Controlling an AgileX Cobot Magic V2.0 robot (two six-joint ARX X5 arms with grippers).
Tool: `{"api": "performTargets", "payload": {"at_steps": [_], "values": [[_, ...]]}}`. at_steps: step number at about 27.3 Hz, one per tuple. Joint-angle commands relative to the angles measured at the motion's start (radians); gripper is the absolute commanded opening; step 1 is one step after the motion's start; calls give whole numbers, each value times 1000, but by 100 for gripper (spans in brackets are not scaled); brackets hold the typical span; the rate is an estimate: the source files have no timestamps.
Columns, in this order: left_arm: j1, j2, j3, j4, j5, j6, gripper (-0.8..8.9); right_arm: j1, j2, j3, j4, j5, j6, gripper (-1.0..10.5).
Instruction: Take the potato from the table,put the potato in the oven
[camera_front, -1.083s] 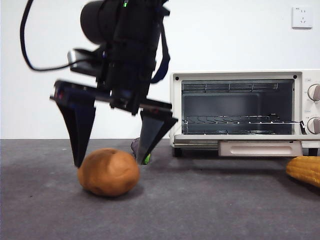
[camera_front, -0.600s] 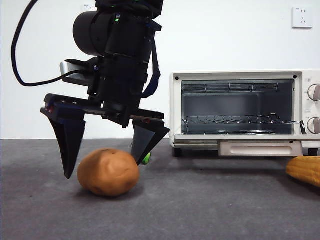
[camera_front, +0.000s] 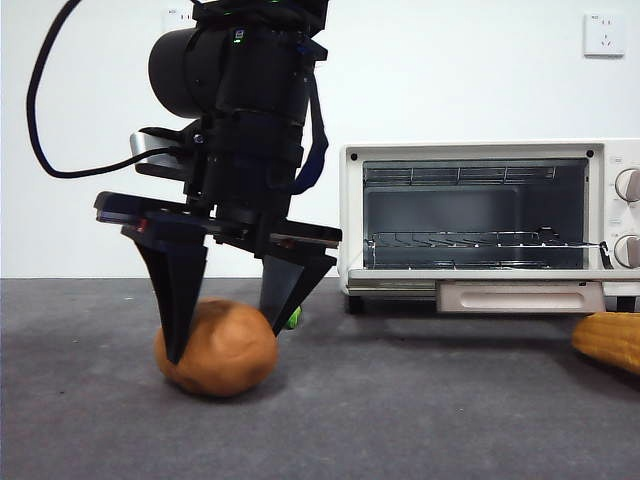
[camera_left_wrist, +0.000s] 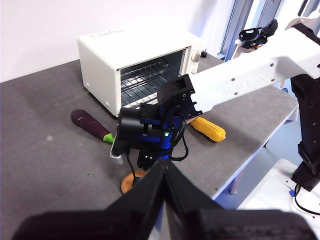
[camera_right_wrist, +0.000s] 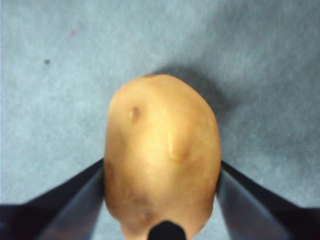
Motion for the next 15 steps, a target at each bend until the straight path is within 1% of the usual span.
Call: {"api": "performTargets", "payload": {"at_steps": [1,4,11,13,15], "values": [[1,-5,-6,5,-3,14,-5,2,21,5,-35,3,14,90],[1,-5,-6,5,-3,14,-6,2,21,49,-105,3,14,95],[1,-5,-6,5,-6,25,-6,1,21,250,-332,7,7,95],[1,-5,-6,5,-11,26,-6,1,21,296,-381,28,2,95],[1,-5,-6,5,-11,30,-6,1,20,332,-435,66,1,95]]}}
